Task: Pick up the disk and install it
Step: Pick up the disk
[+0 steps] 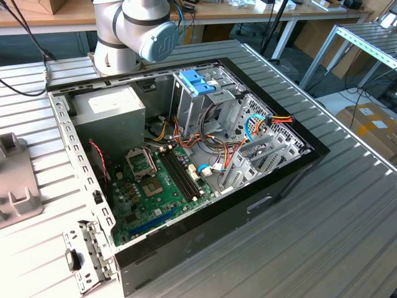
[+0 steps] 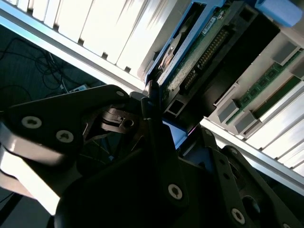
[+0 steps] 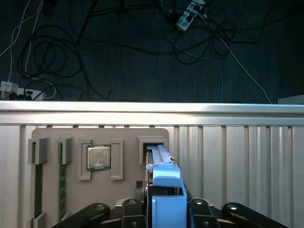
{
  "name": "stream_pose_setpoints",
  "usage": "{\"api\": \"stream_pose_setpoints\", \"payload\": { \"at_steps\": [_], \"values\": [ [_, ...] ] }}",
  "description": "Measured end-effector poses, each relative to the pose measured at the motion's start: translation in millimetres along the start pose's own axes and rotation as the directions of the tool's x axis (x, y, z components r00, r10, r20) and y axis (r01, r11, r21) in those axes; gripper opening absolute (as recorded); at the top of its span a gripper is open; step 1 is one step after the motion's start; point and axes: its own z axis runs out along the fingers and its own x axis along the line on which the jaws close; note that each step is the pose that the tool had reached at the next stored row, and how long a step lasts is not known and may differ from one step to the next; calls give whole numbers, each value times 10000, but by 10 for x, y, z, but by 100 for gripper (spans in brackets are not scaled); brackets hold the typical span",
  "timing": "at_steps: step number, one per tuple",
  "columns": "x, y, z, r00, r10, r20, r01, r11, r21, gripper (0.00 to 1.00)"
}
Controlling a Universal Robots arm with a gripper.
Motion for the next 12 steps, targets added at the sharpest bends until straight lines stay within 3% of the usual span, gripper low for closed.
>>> {"api": "stream_pose_setpoints", "payload": {
  "at_steps": [12],
  "values": [
    [-7,5,-97,10000,-1,32,1,10000,0,37]
  ]
}}
